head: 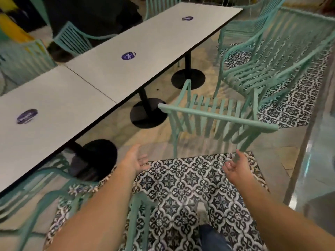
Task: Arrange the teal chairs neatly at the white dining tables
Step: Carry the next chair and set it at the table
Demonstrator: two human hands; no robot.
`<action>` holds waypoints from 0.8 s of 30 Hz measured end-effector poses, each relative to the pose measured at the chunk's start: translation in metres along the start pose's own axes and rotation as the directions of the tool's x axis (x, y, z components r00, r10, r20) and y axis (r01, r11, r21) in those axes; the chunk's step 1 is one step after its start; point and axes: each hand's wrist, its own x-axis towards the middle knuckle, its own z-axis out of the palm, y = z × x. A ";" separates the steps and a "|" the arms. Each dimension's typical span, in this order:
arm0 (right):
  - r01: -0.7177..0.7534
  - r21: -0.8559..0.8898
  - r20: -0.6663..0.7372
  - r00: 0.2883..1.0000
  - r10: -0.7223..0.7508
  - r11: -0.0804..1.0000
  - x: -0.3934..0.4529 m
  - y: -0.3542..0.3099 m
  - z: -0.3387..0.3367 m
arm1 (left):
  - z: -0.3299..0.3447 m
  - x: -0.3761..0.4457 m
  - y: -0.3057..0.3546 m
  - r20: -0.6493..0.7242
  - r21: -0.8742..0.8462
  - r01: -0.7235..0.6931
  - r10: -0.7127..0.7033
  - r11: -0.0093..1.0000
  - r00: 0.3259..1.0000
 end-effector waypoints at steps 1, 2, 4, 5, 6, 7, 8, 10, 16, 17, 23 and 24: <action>-0.014 -0.005 0.021 1.000 0.014 1.000 -0.013 0.024 -0.003 | -0.024 -0.010 -0.011 0.006 -0.010 0.009 -0.009 1.000 1.000; -0.028 -0.016 0.034 0.999 0.029 0.999 -0.029 0.054 -0.009 | -0.053 -0.021 -0.028 -0.007 -0.020 0.018 -0.018 1.000 1.000; -0.069 -0.064 0.031 0.997 0.071 0.996 -0.054 0.096 -0.016 | -0.098 -0.041 -0.053 -0.026 -0.051 0.039 -0.040 0.998 0.999; -0.083 -0.084 0.031 0.996 0.085 0.993 -0.070 0.116 -0.018 | -0.123 -0.056 -0.065 -0.038 -0.074 0.036 -0.039 0.997 0.999; -0.093 -0.100 0.022 0.995 0.096 0.991 -0.083 0.133 -0.020 | -0.146 -0.068 -0.075 -0.050 -0.086 0.023 -0.027 0.996 0.998; -0.115 -0.129 0.020 0.993 0.119 0.985 -0.099 0.149 -0.022 | -0.168 -0.080 -0.084 -0.069 -0.098 0.015 -0.022 0.995 0.997; -0.124 -0.156 0.033 0.991 0.131 0.980 -0.115 0.164 -0.025 | -0.191 -0.090 -0.093 -0.086 -0.105 0.010 -0.019 0.994 0.996; -0.130 -0.248 0.083 0.985 0.154 0.960 -0.147 0.194 -0.030 | -0.235 -0.108 -0.112 -0.132 -0.102 -0.005 -0.009 0.995 0.991; -0.085 -0.604 0.127 0.971 0.201 0.793 -0.206 0.271 -0.035 | -0.325 -0.168 -0.173 -0.230 -0.016 -0.042 0.037 0.999 0.972; -0.088 -0.638 0.140 0.964 0.228 0.765 -0.215 0.284 -0.038 | -0.337 -0.179 -0.186 -0.226 -0.011 -0.035 0.032 0.999 0.974; 0.005 -0.758 0.262 0.918 0.297 0.653 -0.271 0.373 -0.048 | -0.418 -0.215 -0.246 -0.221 0.104 -0.061 0.083 0.993 0.972; 0.032 -0.779 0.274 0.915 0.295 0.626 -0.279 0.386 -0.050 | -0.430 -0.219 -0.254 -0.213 0.135 -0.066 0.094 0.989 0.973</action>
